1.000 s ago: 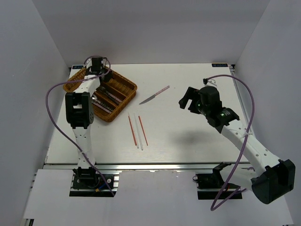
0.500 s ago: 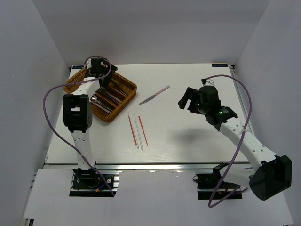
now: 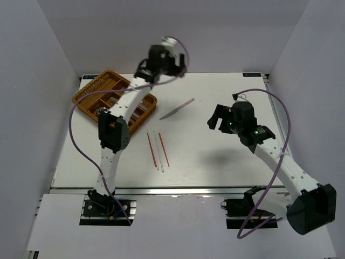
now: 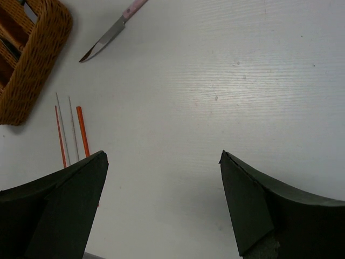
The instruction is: Sort the eating utensils into containers
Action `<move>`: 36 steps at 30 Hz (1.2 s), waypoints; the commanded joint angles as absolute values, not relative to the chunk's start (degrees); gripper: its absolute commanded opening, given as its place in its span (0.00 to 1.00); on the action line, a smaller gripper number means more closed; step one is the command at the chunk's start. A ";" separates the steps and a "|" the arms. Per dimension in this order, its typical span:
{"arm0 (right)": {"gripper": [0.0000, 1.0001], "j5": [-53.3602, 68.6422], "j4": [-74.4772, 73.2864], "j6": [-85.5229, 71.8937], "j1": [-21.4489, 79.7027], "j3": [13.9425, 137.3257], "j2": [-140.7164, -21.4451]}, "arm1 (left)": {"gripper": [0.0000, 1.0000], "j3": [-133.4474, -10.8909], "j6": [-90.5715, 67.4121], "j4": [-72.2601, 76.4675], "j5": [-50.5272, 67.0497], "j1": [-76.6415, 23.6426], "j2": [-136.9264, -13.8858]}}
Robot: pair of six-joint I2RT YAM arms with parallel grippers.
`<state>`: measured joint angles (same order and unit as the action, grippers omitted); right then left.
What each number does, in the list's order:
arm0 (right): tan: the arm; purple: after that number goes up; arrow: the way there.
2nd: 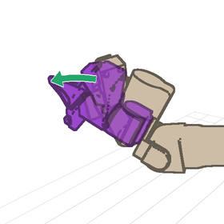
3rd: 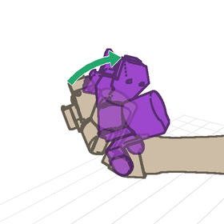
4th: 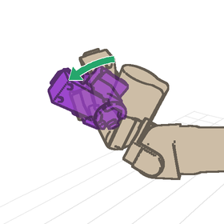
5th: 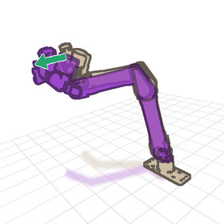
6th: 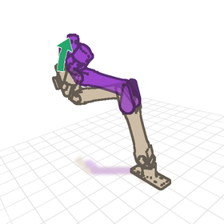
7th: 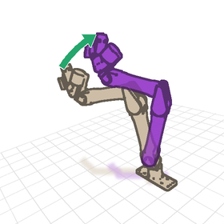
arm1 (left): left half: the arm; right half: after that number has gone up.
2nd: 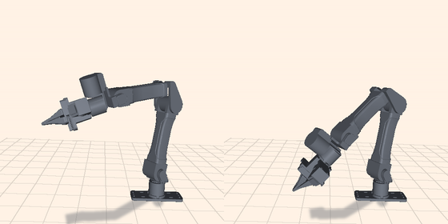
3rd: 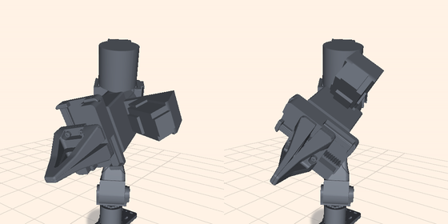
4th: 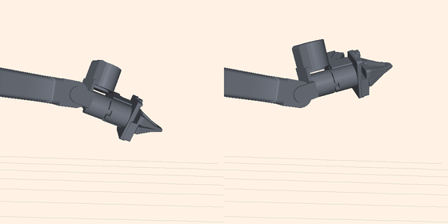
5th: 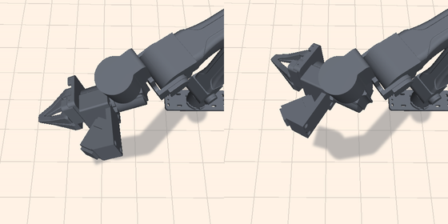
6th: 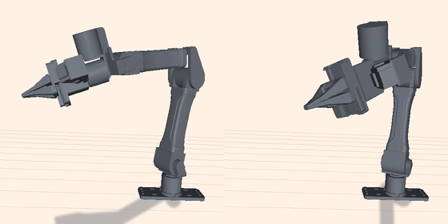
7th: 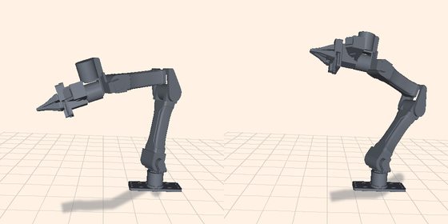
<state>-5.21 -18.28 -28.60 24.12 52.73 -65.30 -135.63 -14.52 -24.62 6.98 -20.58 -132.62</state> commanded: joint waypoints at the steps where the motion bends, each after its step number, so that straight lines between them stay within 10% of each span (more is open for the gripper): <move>1: 0.89 -3.79 -20.30 -25.41 23.55 51.25 -59.87 | 0.98 -126.29 8.34 -26.75 13.26 -28.03 -131.23; 17: 0.89 5.98 -27.77 -23.29 23.55 46.14 -42.36 | 0.97 -131.83 8.88 -18.36 21.26 -28.92 -145.36; 36: 0.89 7.12 -27.69 -23.29 23.55 47.28 -40.17 | 0.48 -127.08 9.85 -23.55 12.57 -33.75 -149.68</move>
<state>6.42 -28.60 -23.77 23.68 46.17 -41.58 -127.15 9.02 -20.56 16.05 -33.19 -149.08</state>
